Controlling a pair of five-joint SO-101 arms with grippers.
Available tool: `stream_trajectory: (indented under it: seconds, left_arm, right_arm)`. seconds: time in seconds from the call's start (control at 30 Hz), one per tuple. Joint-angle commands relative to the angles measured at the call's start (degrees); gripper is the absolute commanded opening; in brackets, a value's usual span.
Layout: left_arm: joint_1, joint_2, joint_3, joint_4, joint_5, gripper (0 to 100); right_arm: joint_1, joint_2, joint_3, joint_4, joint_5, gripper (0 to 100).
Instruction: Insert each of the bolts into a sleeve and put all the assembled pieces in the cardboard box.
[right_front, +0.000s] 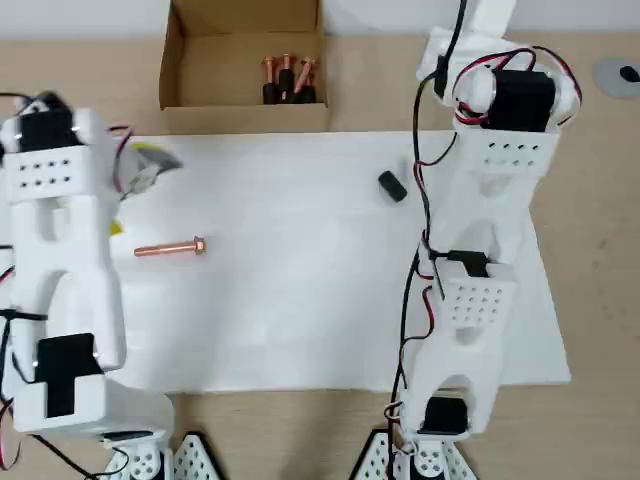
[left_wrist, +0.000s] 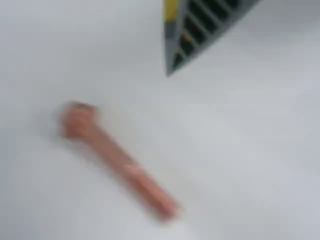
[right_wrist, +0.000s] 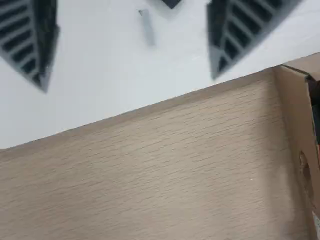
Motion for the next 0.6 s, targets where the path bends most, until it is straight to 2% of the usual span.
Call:
stream_trajectory:
  seconds: [0.0, 0.1, 0.17, 0.23, 0.33, 0.43, 0.57]
  left_arm:
    - [1.1, -2.6, 1.3, 0.4, -18.1, 42]
    - [5.0, -3.1, 1.1, 0.5, -40.9, 42]
    - [5.0, -3.1, -0.4, 0.5, -55.7, 42]
    - [3.3, -2.7, -2.2, 0.4, -66.4, 42]
    - [1.8, -2.6, -3.8, -1.6, -76.7, 42]
    - [1.3, -2.6, -4.0, -7.9, -84.0, 42]
    - [0.0, -2.6, -3.9, -10.5, -89.2, 42]
  right_arm:
    - [0.0, -0.9, -2.3, 0.8, -0.2, 24.9]
    - [-2.4, -0.7, -2.3, 0.8, 0.6, 24.9]
    - [-4.5, -0.6, -2.2, 0.8, 3.6, 24.9]
    - [-6.5, -0.6, -0.4, 0.8, 7.3, 24.9]
    - [-6.5, -0.5, 5.5, 0.5, 11.6, 24.9]
    - [-3.5, 0.8, 14.8, -0.3, 16.7, 24.9]
    - [-2.9, 4.1, 25.1, -1.1, 31.7, 25.1]
